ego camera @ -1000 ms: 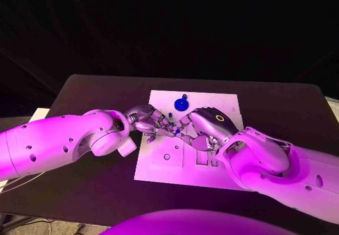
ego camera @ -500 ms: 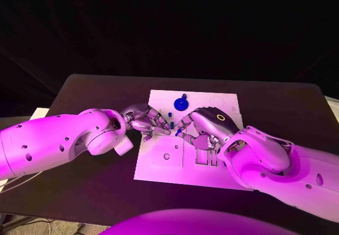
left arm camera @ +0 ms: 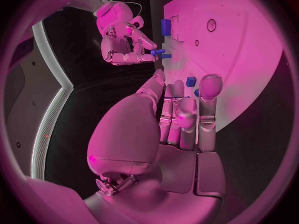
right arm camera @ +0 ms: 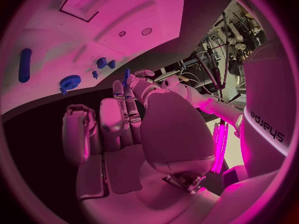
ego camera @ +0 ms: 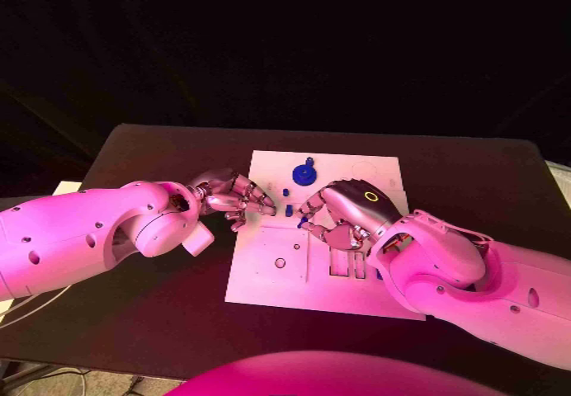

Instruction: Assemble the parts on the task board

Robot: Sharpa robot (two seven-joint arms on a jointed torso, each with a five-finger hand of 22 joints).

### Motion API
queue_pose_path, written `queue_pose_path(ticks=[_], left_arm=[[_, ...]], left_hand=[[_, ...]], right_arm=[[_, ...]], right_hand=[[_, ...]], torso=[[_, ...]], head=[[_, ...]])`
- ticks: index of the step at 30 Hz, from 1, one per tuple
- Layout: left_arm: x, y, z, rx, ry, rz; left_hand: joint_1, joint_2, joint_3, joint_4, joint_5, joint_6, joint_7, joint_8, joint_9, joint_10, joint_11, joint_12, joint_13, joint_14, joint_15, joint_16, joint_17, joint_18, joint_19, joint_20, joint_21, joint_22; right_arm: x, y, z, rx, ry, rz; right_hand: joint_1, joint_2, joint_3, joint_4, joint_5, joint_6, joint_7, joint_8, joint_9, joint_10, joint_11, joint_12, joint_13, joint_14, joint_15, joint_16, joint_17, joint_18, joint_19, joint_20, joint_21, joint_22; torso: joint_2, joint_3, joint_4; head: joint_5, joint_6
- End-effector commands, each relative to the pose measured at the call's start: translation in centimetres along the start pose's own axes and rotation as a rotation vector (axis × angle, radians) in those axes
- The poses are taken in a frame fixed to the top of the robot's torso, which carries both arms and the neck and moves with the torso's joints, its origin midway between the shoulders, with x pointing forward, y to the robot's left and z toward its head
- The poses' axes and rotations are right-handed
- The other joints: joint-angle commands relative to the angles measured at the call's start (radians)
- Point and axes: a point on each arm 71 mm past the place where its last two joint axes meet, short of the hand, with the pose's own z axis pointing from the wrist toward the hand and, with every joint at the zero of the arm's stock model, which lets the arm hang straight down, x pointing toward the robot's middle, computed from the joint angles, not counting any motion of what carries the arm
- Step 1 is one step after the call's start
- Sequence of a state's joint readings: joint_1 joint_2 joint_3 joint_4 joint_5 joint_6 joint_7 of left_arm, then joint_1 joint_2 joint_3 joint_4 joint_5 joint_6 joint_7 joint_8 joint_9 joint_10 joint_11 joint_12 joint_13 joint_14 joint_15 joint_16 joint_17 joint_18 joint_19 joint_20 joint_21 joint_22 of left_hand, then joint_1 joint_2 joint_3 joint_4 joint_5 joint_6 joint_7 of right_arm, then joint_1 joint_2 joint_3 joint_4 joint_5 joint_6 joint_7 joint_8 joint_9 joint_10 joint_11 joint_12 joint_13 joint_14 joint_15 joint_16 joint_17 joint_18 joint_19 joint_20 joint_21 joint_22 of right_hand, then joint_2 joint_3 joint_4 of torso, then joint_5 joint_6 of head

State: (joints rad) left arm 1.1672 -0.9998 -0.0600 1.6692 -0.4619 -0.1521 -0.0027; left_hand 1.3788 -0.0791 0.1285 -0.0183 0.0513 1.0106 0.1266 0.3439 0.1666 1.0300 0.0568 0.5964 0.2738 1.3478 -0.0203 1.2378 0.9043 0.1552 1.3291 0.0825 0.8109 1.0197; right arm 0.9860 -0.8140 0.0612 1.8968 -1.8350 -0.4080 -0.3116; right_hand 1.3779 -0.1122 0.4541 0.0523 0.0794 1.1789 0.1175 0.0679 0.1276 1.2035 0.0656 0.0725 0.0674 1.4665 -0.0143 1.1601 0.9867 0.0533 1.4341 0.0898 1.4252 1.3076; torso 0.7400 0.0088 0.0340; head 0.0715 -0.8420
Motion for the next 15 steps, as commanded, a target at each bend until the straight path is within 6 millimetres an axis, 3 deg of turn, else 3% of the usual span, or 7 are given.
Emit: queue_pose_path(ticks=[1,7,11,15], left_arm=[[-0.6,-0.3,-0.1,0.041,-0.060,-0.215],[-2.1,-1.2,-0.6,0.104,-0.149,-0.425],[-3.2,-2.5,-1.0,0.158,-0.184,-0.465],[-3.8,-3.4,-1.3,0.184,-0.201,-0.473]], left_hand=[[0.008,0.001,-0.006,0.000,-0.002,-0.010,0.000,0.004,0.001,-0.009,-0.001,0.005,0.001,-0.012,0.003,-0.012,-0.016,-0.008,-0.015,0.002,-0.023,-0.016],[0.015,0.017,-0.009,-0.001,-0.002,-0.022,0.006,0.008,0.001,-0.019,0.006,0.004,-0.001,-0.070,0.010,-0.075,-0.116,0.013,-0.078,0.009,-0.160,-0.107],[0.019,0.023,-0.011,-0.001,-0.002,-0.034,0.011,0.008,-0.001,-0.028,0.010,0.003,-0.003,-0.112,0.015,-0.121,-0.183,0.025,-0.116,0.013,-0.236,-0.157],[0.015,0.027,-0.017,0.002,-0.002,-0.054,0.019,0.003,-0.005,-0.048,0.019,-0.005,-0.009,-0.163,0.023,-0.182,-0.269,0.024,-0.134,0.021,-0.259,-0.170]], right_arm=[[0.3,-0.1,0.2,-0.002,0.018,-0.034],[0.9,-0.6,0.5,0.006,0.029,-0.051],[1.4,-0.8,0.6,0.010,0.040,-0.061],[2.0,-1.0,0.7,0.012,0.055,-0.069]], right_hand=[[-0.001,0.002,0.002,-0.004,0.007,0.005,0.005,0.005,0.002,-0.001,0.003,-0.001,0.000,0.017,0.000,0.000,0.000,0.001,0.002,0.002,0.004,0.035],[-0.001,0.002,0.002,-0.004,0.007,0.005,0.005,0.005,0.002,-0.001,0.003,-0.001,0.000,0.017,0.000,-0.001,0.000,0.001,0.002,0.002,0.005,0.036],[-0.001,0.002,0.002,-0.004,0.007,0.005,0.005,0.005,0.002,-0.001,0.003,-0.001,0.000,0.017,0.000,-0.001,-0.001,0.001,0.002,0.002,0.005,0.036],[-0.001,0.002,0.002,-0.004,0.007,0.005,0.005,0.005,0.002,-0.001,0.003,-0.001,0.000,0.017,0.000,-0.001,-0.001,0.001,0.002,0.002,0.005,0.036]], torso=[[0.000,0.0002,0.0005],[0.000,0.0009,0.0011],[0.000,0.0018,0.0009],[0.000,0.0013,-0.0006]], head=[[0.005,-0.003],[0.012,-0.009],[0.019,-0.015],[0.024,-0.016]])
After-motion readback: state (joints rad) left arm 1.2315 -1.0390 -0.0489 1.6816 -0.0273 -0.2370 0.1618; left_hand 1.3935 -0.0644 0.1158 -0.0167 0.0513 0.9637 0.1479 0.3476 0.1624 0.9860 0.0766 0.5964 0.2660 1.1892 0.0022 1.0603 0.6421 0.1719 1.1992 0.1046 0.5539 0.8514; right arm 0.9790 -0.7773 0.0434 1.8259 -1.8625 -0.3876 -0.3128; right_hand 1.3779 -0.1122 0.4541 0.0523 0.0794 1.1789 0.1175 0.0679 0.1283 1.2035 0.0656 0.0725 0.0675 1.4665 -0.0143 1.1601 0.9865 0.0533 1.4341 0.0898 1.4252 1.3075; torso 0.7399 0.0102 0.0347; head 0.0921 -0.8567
